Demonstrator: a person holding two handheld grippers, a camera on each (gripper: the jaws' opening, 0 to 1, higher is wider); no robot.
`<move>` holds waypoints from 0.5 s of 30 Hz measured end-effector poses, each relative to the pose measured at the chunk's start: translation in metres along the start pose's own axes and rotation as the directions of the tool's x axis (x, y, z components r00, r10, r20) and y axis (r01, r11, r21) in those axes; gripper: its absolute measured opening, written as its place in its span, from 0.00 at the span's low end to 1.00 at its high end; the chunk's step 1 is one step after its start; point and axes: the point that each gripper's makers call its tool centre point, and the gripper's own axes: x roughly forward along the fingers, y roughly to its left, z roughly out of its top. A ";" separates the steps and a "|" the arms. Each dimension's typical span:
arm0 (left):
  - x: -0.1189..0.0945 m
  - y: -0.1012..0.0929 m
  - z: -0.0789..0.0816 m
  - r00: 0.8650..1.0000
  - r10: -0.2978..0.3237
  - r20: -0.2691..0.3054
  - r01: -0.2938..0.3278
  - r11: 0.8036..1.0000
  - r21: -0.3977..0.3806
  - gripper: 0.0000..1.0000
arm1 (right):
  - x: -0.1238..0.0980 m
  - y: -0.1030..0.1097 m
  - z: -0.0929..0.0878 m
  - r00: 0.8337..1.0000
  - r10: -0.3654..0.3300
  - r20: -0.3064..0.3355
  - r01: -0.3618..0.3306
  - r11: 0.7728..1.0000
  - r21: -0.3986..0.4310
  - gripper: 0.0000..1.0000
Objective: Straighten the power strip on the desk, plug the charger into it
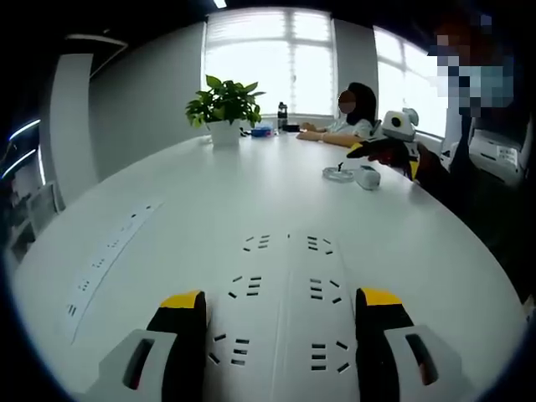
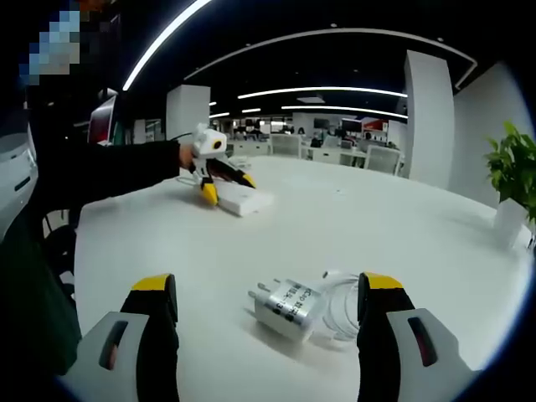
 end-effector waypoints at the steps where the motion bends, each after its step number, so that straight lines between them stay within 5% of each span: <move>1: 0.000 0.000 0.000 1.000 0.000 0.001 0.000 1.000 0.000 0.72 | 0.000 0.000 0.000 1.000 0.000 0.000 0.000 1.000 0.000 0.88; 15: 0.006 0.000 0.003 1.000 0.013 0.016 -0.013 1.000 -0.006 0.72 | 0.001 0.001 -0.002 1.000 0.002 -0.003 -0.002 1.000 0.002 0.88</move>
